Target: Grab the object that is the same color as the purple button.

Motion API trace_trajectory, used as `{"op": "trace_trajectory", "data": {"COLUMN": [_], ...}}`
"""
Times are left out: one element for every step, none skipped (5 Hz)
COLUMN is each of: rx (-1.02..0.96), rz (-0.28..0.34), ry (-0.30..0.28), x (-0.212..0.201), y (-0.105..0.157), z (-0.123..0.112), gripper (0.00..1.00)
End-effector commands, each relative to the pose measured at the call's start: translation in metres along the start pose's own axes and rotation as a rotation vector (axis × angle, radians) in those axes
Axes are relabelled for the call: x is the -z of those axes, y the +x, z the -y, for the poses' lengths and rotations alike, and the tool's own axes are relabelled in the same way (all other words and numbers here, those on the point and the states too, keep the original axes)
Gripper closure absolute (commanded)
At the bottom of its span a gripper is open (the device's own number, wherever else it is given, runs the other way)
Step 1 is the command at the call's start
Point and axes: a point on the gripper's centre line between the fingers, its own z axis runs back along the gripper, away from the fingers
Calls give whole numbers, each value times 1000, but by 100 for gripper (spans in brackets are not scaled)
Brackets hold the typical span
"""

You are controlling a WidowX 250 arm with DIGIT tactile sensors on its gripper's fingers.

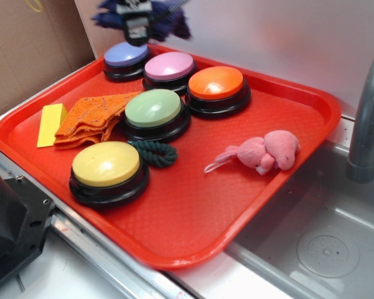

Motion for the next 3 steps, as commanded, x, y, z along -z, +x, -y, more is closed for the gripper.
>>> {"op": "trace_trajectory", "data": {"rx": [-462, -588, -642], "rz": [-5, -22, -37], "ry": [91, 88, 86], "x": [-31, -31, -31], "y": [-21, -33, -38], "z": [-5, -14, -17], "gripper": [100, 100, 100]}}
